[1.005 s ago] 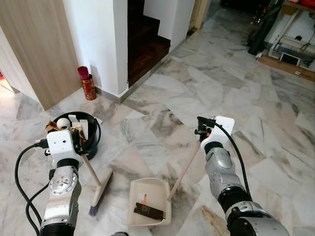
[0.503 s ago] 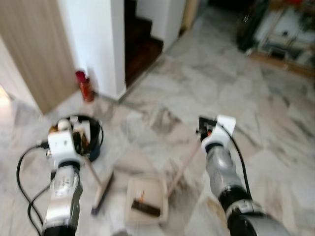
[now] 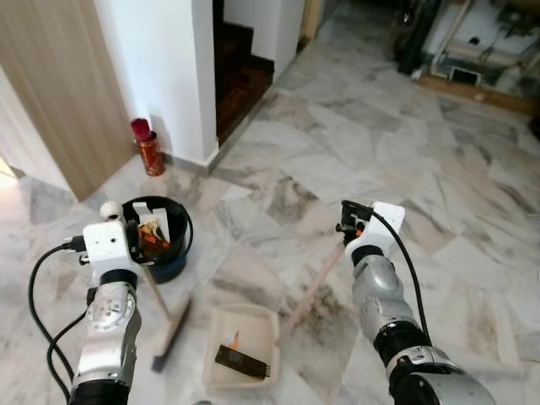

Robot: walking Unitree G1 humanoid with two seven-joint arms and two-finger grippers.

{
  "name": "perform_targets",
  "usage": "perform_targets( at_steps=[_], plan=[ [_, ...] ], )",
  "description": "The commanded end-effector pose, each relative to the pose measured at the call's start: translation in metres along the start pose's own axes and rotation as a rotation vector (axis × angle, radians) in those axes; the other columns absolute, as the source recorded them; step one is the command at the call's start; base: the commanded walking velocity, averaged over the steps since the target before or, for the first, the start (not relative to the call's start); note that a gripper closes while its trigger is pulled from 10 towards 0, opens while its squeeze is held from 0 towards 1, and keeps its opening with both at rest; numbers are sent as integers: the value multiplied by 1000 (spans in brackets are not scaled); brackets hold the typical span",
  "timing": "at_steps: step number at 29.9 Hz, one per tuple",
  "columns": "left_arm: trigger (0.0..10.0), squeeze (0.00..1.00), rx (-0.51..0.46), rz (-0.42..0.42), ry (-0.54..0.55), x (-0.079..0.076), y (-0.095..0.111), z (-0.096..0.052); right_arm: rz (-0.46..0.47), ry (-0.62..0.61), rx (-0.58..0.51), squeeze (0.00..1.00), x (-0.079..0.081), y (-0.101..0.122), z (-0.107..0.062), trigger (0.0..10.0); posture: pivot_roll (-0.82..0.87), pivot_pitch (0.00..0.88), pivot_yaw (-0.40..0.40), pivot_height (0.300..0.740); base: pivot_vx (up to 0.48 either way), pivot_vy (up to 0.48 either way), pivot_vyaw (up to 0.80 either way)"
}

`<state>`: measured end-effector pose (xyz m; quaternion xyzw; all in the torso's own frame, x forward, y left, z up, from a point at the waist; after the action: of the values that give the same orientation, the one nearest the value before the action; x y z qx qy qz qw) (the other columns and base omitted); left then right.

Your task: Sweep floor

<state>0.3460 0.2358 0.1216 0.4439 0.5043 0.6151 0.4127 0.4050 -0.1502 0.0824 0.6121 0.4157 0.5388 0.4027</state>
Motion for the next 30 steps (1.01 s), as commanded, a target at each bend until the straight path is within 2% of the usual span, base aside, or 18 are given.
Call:
perform_targets(
  at_steps=[1, 30],
  plan=[
    [10000, 0, -30, 24, 22, 8, 8, 3, 7, 32, -40, 0, 12, 12, 4, 10000, 208, 67, -100, 740, 0, 472, 0],
    [10000, 0, -23, 22, 9, 4, 6, 1, 40, 33, -53, 0, 14, 15, 5, 10000, 209, 72, -103, 740, 0, 470, 0]
  ],
)
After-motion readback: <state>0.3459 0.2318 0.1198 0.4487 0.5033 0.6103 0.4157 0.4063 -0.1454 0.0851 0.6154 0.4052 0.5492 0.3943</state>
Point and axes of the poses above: a point about 5 cm out from each wrist's last joint towards the gripper, its own z axis pointing out of the wrist towards the gripper, its own y axis along the axis of the wrist's last joint, x = y × z, the point moved 5 cm from there along z, pointing out of the wrist towards the gripper, and after that the axes turned 7 degrees about z, right-handed, at the moved point
